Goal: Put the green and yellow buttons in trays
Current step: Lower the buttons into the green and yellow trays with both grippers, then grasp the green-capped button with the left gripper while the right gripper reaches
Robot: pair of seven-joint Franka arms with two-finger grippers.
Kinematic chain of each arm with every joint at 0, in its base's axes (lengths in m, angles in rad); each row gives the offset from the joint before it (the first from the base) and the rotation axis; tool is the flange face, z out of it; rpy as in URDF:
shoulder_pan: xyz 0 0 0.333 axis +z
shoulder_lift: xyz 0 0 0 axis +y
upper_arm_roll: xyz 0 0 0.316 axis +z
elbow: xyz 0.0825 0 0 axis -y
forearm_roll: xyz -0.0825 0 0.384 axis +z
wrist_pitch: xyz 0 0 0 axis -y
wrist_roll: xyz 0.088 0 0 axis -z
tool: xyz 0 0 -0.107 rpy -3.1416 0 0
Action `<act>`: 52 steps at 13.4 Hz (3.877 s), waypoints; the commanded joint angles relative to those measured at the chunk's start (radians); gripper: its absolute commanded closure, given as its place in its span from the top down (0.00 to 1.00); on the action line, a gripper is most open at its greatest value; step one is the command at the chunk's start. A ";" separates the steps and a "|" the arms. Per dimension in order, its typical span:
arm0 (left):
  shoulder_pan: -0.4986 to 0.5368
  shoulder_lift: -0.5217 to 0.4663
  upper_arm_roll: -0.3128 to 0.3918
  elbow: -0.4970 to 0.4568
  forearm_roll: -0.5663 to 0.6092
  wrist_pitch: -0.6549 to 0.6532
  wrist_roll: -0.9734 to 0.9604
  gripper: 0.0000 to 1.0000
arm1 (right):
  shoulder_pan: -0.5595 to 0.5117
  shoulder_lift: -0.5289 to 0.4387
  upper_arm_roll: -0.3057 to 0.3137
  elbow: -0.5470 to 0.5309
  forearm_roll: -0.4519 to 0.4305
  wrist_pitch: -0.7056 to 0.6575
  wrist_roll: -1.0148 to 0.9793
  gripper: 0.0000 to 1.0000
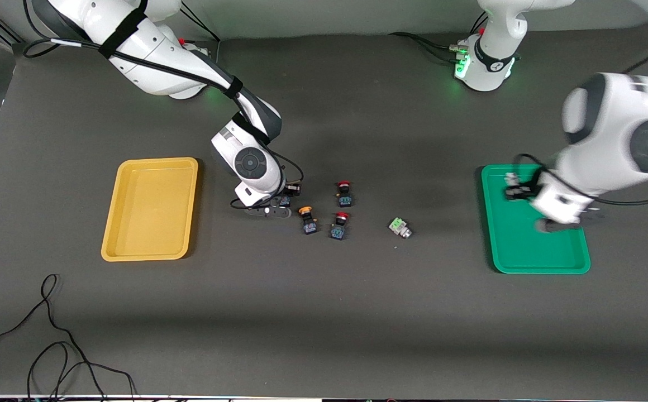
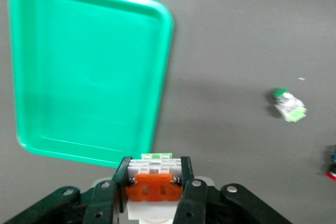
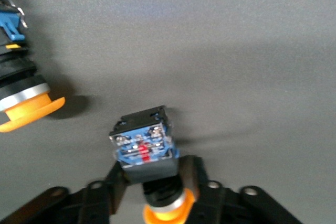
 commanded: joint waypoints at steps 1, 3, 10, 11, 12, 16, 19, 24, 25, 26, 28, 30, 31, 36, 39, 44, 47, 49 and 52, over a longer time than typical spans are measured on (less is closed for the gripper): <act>0.077 0.012 -0.012 -0.065 0.034 0.107 0.117 0.03 | 0.010 -0.008 -0.003 0.007 -0.084 -0.001 0.041 0.00; 0.089 0.051 -0.012 -0.171 0.065 0.294 0.142 0.03 | 0.004 -0.040 -0.003 0.009 -0.084 -0.022 0.042 0.00; 0.097 0.286 -0.005 -0.323 0.188 0.742 0.145 0.05 | -0.099 -0.360 -0.044 -0.029 -0.005 -0.338 -0.265 0.00; 0.102 0.286 -0.003 -0.319 0.191 0.743 0.145 0.11 | -0.104 -0.417 -0.089 -0.066 0.033 -0.335 -0.345 0.00; 0.102 0.283 -0.002 -0.314 0.192 0.730 0.151 0.50 | -0.105 -0.465 -0.144 -0.106 0.098 -0.326 -0.431 0.00; 0.114 0.242 -0.003 -0.288 0.192 0.683 0.158 1.00 | -0.104 -0.530 -0.331 -0.228 0.207 -0.244 -0.715 0.00; 0.114 0.187 -0.006 -0.170 0.189 0.455 0.164 1.00 | -0.105 -0.493 -0.431 -0.308 0.207 -0.086 -0.862 0.00; 0.082 0.183 -0.026 0.172 0.141 0.033 0.185 1.00 | -0.128 -0.387 -0.497 -0.367 0.206 0.104 -0.964 0.00; 0.079 0.184 -0.028 0.195 0.104 0.020 0.175 1.00 | -0.128 -0.346 -0.499 -0.368 0.206 0.143 -0.955 0.00; 0.073 0.184 -0.038 0.200 0.070 0.017 0.159 1.00 | -0.128 -0.315 -0.499 -0.370 0.206 0.172 -0.950 0.00; 0.021 0.185 -0.046 0.198 0.053 0.019 0.058 1.00 | -0.136 -0.292 -0.500 -0.371 0.225 0.189 -0.927 0.00; -0.060 0.199 -0.045 0.197 0.053 0.031 -0.081 1.00 | -0.130 -0.287 -0.500 -0.371 0.264 0.183 -0.903 0.00; -0.099 0.208 -0.046 0.197 0.051 0.040 -0.170 1.00 | -0.130 -0.287 -0.500 -0.370 0.264 0.179 -0.893 0.00; -0.284 0.278 -0.046 0.197 0.048 0.117 -0.687 1.00 | -0.124 -0.403 -0.490 -0.356 0.247 0.064 -0.893 1.00; -0.372 0.302 -0.046 0.194 0.048 0.181 -0.934 1.00 | -0.124 -0.468 -0.474 -0.245 0.245 -0.141 -0.887 1.00; -0.420 0.374 -0.043 0.122 0.065 0.345 -1.042 1.00 | -0.125 -0.456 -0.309 -0.020 0.255 -0.355 -0.602 1.00; -0.434 0.412 -0.038 0.050 0.076 0.500 -1.070 1.00 | -0.125 -0.410 -0.195 0.059 0.255 -0.354 -0.415 1.00; -0.432 0.452 -0.037 0.047 0.117 0.538 -1.089 1.00 | -0.124 -0.350 -0.140 0.128 0.246 -0.345 -0.308 1.00; -0.432 0.502 -0.035 0.047 0.163 0.591 -1.119 1.00 | -0.094 -0.258 -0.088 0.202 0.241 -0.297 -0.238 1.00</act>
